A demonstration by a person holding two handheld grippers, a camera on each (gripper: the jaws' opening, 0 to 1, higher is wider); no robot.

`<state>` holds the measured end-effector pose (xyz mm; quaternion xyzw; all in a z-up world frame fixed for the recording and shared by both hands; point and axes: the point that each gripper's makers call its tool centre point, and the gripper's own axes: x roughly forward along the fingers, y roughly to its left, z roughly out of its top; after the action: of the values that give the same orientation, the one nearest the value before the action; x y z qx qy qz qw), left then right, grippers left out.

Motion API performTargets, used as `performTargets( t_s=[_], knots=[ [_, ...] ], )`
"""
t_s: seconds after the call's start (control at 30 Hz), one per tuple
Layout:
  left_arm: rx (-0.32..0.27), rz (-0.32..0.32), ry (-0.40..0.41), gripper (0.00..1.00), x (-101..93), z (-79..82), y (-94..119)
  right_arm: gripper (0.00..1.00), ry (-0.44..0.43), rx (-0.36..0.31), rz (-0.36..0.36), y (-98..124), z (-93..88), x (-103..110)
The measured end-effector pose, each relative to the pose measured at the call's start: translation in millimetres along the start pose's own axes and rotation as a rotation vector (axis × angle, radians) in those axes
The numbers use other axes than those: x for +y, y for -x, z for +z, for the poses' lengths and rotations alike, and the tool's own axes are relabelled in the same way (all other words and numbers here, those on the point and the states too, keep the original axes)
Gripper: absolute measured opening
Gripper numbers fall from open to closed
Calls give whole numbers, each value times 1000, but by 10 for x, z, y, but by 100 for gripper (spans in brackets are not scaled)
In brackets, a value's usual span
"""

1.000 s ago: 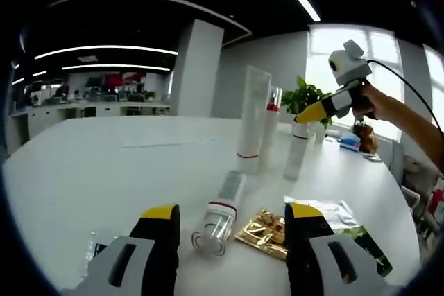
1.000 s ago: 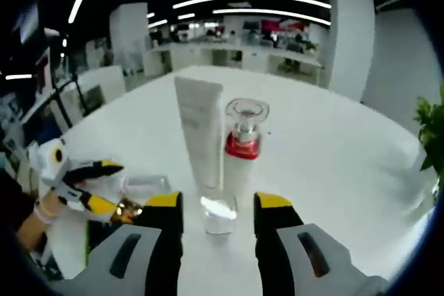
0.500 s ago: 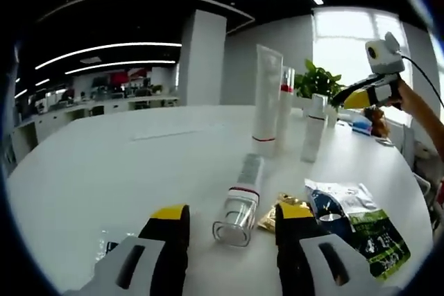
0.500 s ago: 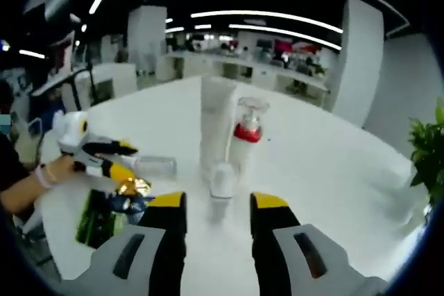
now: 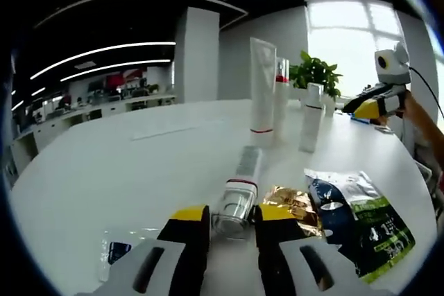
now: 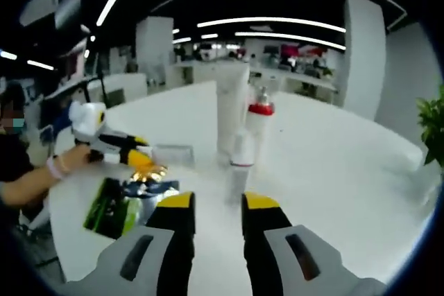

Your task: Arrange the skincare products in the storage area until every visible bottle or jar stands upright without overlapping.

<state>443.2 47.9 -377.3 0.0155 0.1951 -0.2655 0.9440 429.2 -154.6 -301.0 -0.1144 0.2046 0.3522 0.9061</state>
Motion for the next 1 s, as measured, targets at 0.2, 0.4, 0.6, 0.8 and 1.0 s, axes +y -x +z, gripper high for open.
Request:
performTargets(
  t_s=[0.2,0.4,0.6,0.8,1.0],
  knots=[
    [3,4,-9,22,-6,-1,39,21,-1,-8,30,-79,-89,114],
    [-13,3,36,21,-20,53,90,20,-10,-10,58,-131,-157,228],
    [-50,7,43,20,-67,172,153,19,7,-14,74,-109,-188,343],
    [-91,23,19,20,-91,326,213,17,-36,-75,118,-45,-134,481],
    [-137,73,-34,20,-80,508,265,14,-66,-86,176,2,-156,575]
  ],
)
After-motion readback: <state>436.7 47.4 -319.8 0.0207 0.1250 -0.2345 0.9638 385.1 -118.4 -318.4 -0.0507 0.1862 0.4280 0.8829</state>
